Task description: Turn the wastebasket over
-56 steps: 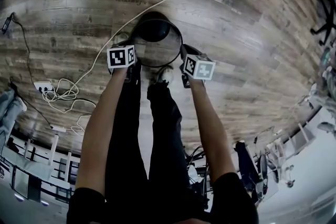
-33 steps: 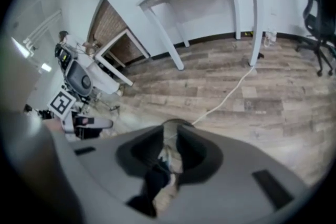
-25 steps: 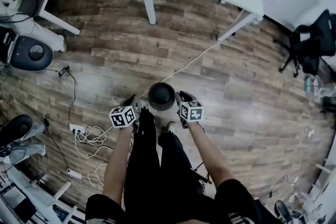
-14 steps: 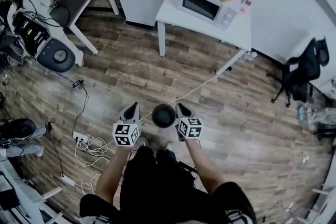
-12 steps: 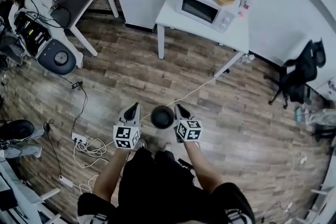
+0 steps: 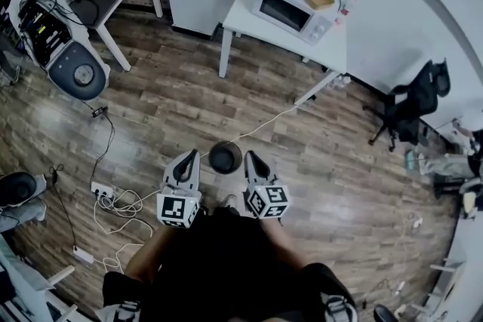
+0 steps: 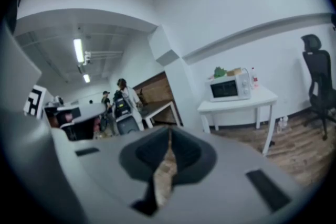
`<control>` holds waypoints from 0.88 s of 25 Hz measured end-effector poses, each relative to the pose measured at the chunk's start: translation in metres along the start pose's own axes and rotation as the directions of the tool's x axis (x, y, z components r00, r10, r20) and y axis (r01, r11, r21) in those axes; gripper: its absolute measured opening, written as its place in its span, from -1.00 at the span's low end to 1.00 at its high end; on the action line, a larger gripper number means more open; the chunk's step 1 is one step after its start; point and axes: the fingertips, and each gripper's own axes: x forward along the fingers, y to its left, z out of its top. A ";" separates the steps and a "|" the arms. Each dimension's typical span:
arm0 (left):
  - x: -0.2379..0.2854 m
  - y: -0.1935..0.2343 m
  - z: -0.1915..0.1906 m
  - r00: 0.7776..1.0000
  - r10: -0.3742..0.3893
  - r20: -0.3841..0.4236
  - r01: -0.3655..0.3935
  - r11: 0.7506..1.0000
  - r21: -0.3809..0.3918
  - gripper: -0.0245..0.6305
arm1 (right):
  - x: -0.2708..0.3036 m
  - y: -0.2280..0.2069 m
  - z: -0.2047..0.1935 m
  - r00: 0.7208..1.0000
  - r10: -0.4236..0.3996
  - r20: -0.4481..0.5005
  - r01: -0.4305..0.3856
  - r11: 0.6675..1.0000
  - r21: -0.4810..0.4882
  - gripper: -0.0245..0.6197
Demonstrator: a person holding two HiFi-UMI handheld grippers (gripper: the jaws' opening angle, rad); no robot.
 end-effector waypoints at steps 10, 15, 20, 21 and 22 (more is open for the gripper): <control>-0.034 -0.025 -0.035 0.994 -0.103 -0.047 0.099 0.992 -0.073 -0.82 | -0.026 0.046 -0.034 0.999 0.016 -0.041 -0.017 1.000 -0.019 -0.81; -0.031 -0.037 -0.029 0.991 -0.132 -0.035 0.129 0.990 -0.059 -0.82 | -0.033 0.045 -0.031 0.999 0.004 -0.033 -0.004 1.000 -0.007 -0.81; -0.033 -0.043 -0.031 0.989 -0.142 -0.029 0.141 0.989 -0.051 -0.82 | -0.038 0.048 -0.037 0.999 0.005 -0.043 -0.006 1.000 -0.020 -0.82; -0.034 -0.043 -0.032 0.989 -0.145 -0.031 0.144 0.989 -0.037 -0.82 | -0.039 0.048 -0.038 0.999 0.006 -0.043 -0.007 1.000 -0.019 -0.82; -0.034 -0.043 -0.033 0.989 -0.144 -0.034 0.143 0.989 -0.034 -0.82 | -0.039 0.048 -0.039 0.999 0.006 -0.043 -0.006 1.000 -0.019 -0.82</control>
